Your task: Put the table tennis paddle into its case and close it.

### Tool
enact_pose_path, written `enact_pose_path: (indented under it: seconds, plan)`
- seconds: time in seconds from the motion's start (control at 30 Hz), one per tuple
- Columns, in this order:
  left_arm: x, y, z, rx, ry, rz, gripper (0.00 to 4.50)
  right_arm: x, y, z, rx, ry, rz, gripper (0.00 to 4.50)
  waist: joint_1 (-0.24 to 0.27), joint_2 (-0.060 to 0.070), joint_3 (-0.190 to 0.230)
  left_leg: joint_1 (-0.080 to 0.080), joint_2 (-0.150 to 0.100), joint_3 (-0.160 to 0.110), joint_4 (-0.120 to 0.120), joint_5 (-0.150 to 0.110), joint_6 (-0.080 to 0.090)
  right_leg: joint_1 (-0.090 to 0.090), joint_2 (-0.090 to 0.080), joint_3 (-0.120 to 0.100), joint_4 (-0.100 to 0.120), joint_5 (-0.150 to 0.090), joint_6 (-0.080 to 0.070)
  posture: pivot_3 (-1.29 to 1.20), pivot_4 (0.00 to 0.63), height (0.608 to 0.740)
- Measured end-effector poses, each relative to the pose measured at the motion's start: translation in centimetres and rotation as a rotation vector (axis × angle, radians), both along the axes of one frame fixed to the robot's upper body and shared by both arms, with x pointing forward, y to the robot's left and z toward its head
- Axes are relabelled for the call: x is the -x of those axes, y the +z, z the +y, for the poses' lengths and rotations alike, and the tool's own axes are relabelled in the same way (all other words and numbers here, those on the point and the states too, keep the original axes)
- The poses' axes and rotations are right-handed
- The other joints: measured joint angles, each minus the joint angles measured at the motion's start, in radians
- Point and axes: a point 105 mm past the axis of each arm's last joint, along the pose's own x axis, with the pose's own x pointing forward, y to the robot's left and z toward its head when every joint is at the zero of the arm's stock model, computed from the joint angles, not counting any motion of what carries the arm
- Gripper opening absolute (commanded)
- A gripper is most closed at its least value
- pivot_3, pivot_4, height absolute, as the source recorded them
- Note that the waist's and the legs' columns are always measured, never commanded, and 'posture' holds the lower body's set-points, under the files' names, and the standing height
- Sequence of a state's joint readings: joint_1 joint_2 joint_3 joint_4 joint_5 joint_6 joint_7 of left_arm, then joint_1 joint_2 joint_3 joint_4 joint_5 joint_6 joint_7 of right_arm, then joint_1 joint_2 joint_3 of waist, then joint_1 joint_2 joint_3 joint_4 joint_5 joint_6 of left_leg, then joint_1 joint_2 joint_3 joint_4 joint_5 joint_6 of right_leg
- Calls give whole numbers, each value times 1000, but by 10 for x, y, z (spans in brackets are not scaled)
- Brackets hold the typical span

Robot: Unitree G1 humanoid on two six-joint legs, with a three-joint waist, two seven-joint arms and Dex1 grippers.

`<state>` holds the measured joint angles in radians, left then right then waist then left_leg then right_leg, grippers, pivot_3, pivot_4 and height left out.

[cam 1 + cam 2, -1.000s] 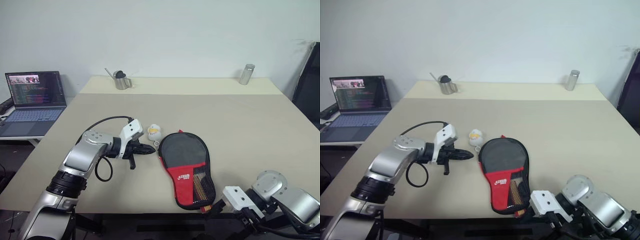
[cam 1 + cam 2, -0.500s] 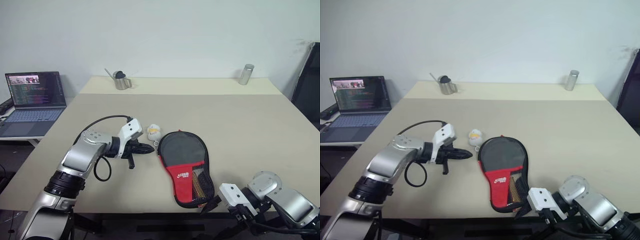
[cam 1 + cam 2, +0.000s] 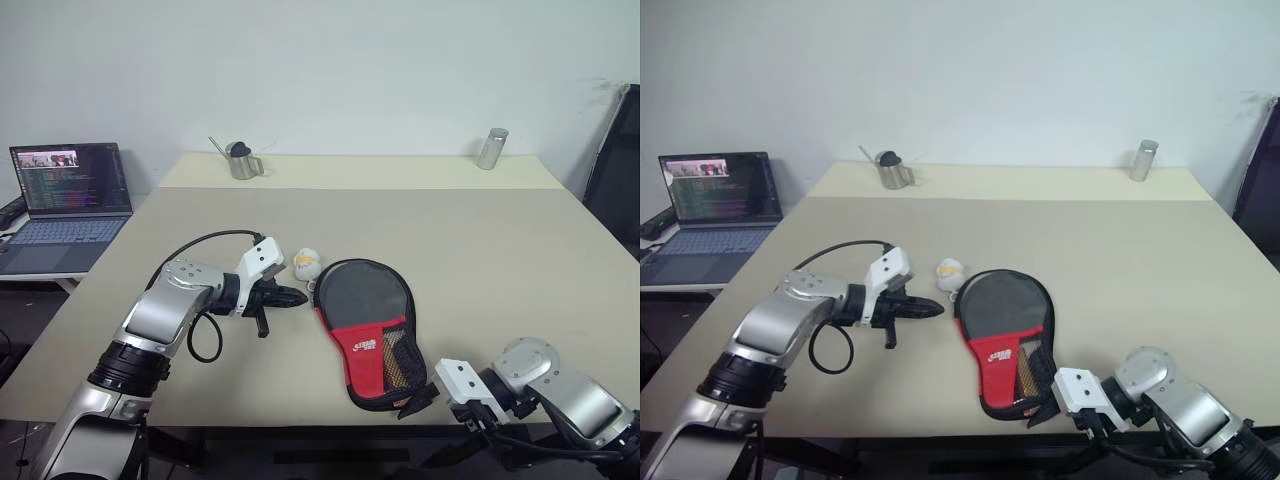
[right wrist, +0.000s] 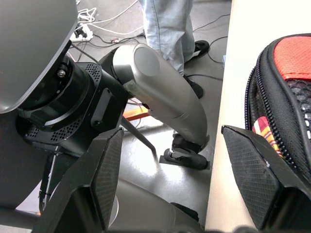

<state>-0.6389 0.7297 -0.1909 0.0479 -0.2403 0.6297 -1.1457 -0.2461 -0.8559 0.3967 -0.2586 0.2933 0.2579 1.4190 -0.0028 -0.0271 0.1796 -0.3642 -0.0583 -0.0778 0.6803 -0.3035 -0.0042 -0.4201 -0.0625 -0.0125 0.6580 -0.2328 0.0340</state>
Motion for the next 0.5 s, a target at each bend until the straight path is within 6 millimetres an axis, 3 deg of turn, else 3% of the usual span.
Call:
enact_pose_path:
  seconds: [0.13,0.3,0.4,0.5]
  plan:
    - [-1,0,0,-1,2,-6,0,1,16,-23,36,-11,33,3528,1,0,0,0,0,0,0,0,0,0,0,0,0,0,0,0,150,740]
    - [-9,2,3,23,58,-45,0,-18,66,-29,-103,-82,9,3528,-3,0,0,0,1,0,0,0,0,0,0,0,-1,0,0,0,150,740]
    - [-29,7,11,76,192,-89,0,-52,101,-11,-285,-160,-83,3528,-4,0,0,0,1,0,0,0,0,0,0,0,0,1,-1,0,150,740]
    - [-49,17,16,126,311,-136,0,-91,130,25,-462,-277,-159,3528,-3,-1,0,0,1,-1,0,3,-5,-2,0,0,2,1,-2,0,150,740]
